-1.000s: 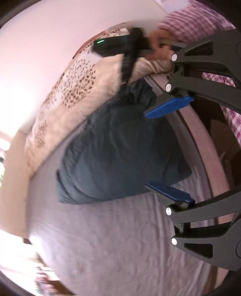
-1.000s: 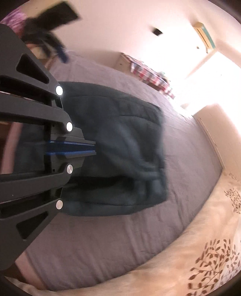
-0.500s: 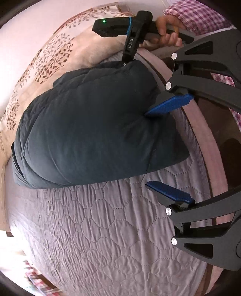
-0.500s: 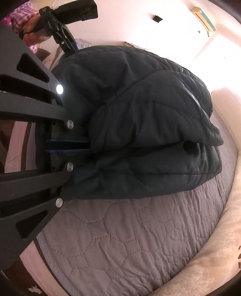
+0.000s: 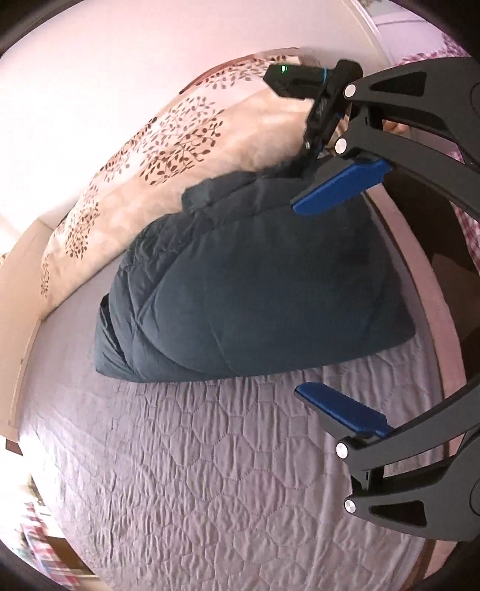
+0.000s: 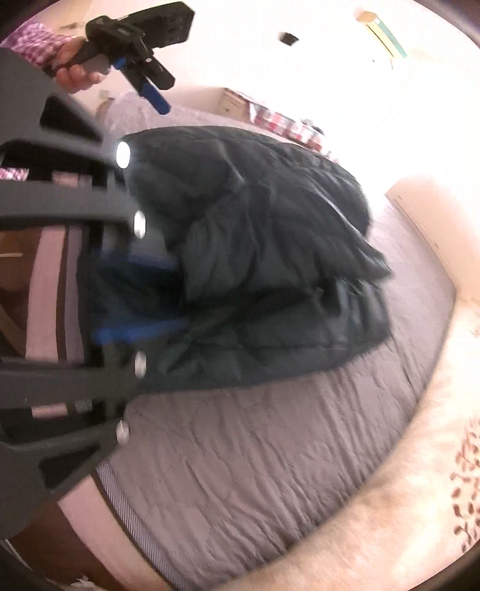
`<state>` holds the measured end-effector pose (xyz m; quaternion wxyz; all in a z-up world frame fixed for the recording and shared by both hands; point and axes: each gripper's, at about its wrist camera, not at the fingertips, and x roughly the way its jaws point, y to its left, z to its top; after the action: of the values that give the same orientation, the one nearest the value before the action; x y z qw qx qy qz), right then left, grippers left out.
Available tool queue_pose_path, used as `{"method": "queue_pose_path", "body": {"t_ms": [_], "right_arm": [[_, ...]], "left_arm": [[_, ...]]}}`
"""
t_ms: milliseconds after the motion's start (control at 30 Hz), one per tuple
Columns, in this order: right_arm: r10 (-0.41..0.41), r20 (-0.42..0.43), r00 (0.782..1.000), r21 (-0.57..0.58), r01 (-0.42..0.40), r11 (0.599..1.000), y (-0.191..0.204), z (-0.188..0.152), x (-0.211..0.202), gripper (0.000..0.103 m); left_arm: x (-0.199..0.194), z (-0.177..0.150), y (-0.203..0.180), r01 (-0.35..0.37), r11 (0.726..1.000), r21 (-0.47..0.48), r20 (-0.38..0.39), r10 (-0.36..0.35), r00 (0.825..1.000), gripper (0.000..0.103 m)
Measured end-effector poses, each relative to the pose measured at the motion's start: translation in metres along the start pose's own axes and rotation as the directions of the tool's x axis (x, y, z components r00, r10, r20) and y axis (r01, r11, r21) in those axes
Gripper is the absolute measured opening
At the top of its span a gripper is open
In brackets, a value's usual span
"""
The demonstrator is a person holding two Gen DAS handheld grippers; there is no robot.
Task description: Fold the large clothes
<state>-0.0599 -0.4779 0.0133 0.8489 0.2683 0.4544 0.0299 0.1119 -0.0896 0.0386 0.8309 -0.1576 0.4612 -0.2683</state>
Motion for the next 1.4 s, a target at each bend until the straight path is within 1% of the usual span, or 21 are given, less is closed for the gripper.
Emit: {"method": "queue_pose_path", "body": {"t_ms": [33,133,233,300,400,467,567,600,633,667,700,733,767,800,833,1000,1133,1200,1300,1367,1400], "right_arm": [[0.000,0.010,1.000,0.016,0.000,1.000,-0.001,0.004,-0.004,0.056],[0.016,0.038,0.999,0.034,-0.018,0.999,-0.003,0.015,-0.015,0.067],[-0.016,0.064,0.998,0.019,0.015,1.000,-0.007,0.020,-0.025,0.080],[-0.044,0.065,0.997,-0.001,0.044,0.999,-0.007,0.023,-0.026,0.082],[-0.155,0.033,0.987,-0.022,0.156,0.988,-0.011,0.023,-0.023,0.083],[-0.218,0.027,0.976,-0.042,0.219,0.975,-0.015,0.022,-0.021,0.083],[-0.117,0.071,0.991,-0.025,0.119,0.993,-0.010,0.021,-0.034,0.083],[-0.052,0.112,0.992,-0.038,0.057,0.998,-0.001,0.021,-0.041,0.078],[0.012,0.128,0.992,-0.055,-0.005,0.998,0.006,0.020,-0.044,0.064],[0.136,0.103,0.985,-0.073,-0.129,0.989,0.015,0.019,-0.040,0.055],[0.207,0.053,0.977,-0.081,-0.202,0.976,0.020,0.016,-0.030,0.041],[0.213,0.017,0.977,-0.087,-0.211,0.974,0.022,0.014,-0.022,0.034],[0.165,-0.008,0.986,-0.100,-0.165,0.981,0.022,0.009,-0.012,0.028],[0.069,-0.040,0.997,-0.108,-0.073,0.991,0.016,0.003,0.004,0.015],[0.021,-0.075,0.997,-0.085,-0.027,0.996,0.004,-0.004,0.020,0.008],[0.087,-0.098,0.991,0.079,-0.079,0.994,-0.035,-0.025,0.035,0.006],[0.078,-0.097,0.992,0.075,-0.070,0.995,-0.034,-0.026,0.026,0.006],[0.059,-0.101,0.993,0.060,-0.053,0.997,-0.031,-0.027,0.021,0.007],[0.022,-0.101,0.995,0.048,-0.017,0.999,-0.023,-0.024,0.009,0.019],[-0.009,-0.045,0.999,0.016,0.009,1.000,-0.013,-0.024,-0.017,0.048],[-0.024,-0.004,1.000,0.003,0.024,1.000,-0.008,-0.024,-0.029,0.074]], "left_arm": [[0.004,0.001,-0.001,0.001,1.000,-0.002,-0.007,-0.001,1.000,0.092],[0.014,0.001,-0.001,0.029,1.000,-0.001,-0.037,-0.029,0.999,0.092],[0.023,0.001,-0.005,0.034,0.999,0.011,-0.059,-0.034,0.998,0.093],[0.034,-0.001,-0.003,0.029,1.000,0.008,-0.089,-0.028,0.996,0.093],[0.050,-0.008,-0.003,-0.015,0.999,0.040,-0.129,0.020,0.991,0.094],[0.051,-0.013,-0.002,-0.008,0.999,0.038,-0.123,0.012,0.992,0.096],[0.052,-0.014,-0.001,-0.002,1.000,0.026,-0.126,0.005,0.992,0.097],[0.051,-0.014,-0.002,-0.003,1.000,0.023,-0.128,0.006,0.992,0.097],[0.050,-0.013,-0.003,-0.007,1.000,0.025,-0.121,0.010,0.993,0.097],[0.046,-0.012,-0.005,-0.015,0.999,0.035,-0.104,0.018,0.994,0.097],[0.042,-0.011,-0.005,-0.018,0.999,0.042,-0.092,0.022,0.996,0.097],[0.039,-0.009,-0.007,-0.017,0.999,0.049,-0.079,0.021,0.997,0.097],[0.035,-0.007,-0.009,-0.012,0.998,0.054,-0.065,0.015,0.998,0.097],[0.033,-0.004,-0.009,-0.011,0.998,0.054,-0.057,0.014,0.998,0.097],[0.032,-0.002,-0.010,-0.009,0.999,0.053,-0.050,0.012,0.999,0.097],[0.043,0.007,-0.010,0.001,0.999,0.032,-0.074,0.002,0.997,0.097],[0.060,0.005,-0.008,0.019,1.000,-0.008,-0.113,-0.020,0.993,0.097],[0.066,0.000,-0.012,-0.013,1.000,0.025,-0.105,0.016,0.994,0.098],[0.068,-0.007,-0.019,-0.047,0.995,0.092,-0.081,0.055,0.995,0.098],[0.067,-0.007,-0.018,-0.051,0.995,0.091,-0.077,0.058,0.995,0.099],[0.067,-0.006,-0.017,-0.054,0.995,0.089,-0.077,0.061,0.995,0.099]]}}
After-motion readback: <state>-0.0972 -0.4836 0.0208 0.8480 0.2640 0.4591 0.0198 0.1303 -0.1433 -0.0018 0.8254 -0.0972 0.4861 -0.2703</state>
